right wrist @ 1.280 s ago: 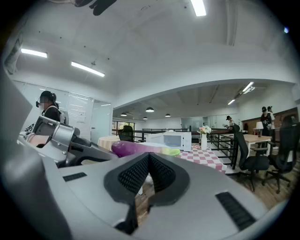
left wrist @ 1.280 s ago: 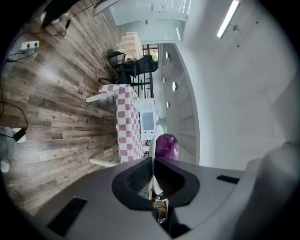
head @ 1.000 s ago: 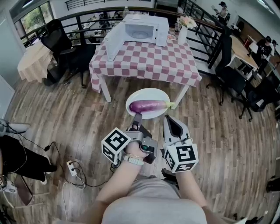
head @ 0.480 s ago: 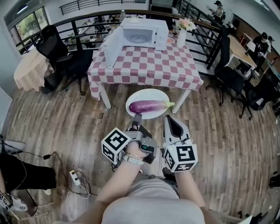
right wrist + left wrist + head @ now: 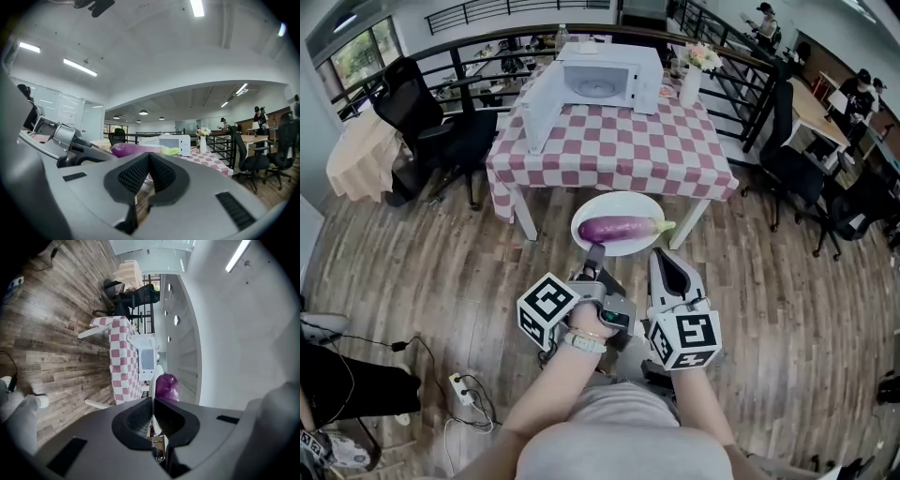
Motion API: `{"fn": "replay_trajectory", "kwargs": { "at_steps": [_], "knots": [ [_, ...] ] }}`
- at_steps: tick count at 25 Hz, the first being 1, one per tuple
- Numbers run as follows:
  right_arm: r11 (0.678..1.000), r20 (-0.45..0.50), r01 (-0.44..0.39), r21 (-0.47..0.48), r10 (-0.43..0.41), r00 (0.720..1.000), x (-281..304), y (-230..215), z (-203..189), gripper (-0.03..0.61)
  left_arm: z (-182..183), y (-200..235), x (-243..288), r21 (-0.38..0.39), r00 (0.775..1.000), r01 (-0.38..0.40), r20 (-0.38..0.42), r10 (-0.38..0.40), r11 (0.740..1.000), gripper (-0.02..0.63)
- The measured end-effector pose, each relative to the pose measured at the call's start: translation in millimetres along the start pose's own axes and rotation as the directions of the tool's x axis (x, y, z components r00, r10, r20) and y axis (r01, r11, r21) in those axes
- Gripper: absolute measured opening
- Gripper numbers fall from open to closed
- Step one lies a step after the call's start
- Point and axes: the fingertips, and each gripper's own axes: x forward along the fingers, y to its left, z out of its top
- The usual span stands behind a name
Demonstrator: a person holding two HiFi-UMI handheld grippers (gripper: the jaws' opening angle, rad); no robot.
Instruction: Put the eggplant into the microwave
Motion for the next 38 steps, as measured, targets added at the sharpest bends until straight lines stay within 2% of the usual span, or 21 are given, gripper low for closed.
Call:
{"fn": "replay_trajectory", "kwargs": {
  "at_steps": [15,38],
  "knots": [
    [0.998,0.002,-0.064,-0.006,0.064,0.998,100,-52,-7,0.025,26,8,108,-0.027,0.999,-0.031,0.038,0.032,0.999,0.014],
    [0.979,-0.027,-0.203,0.022,0.203,0.979,264,-167,-8,0.025,50,-3,294,-0.041,0.986,-0.072,0.150,0.078,0.997,0.014]
  ]
}}
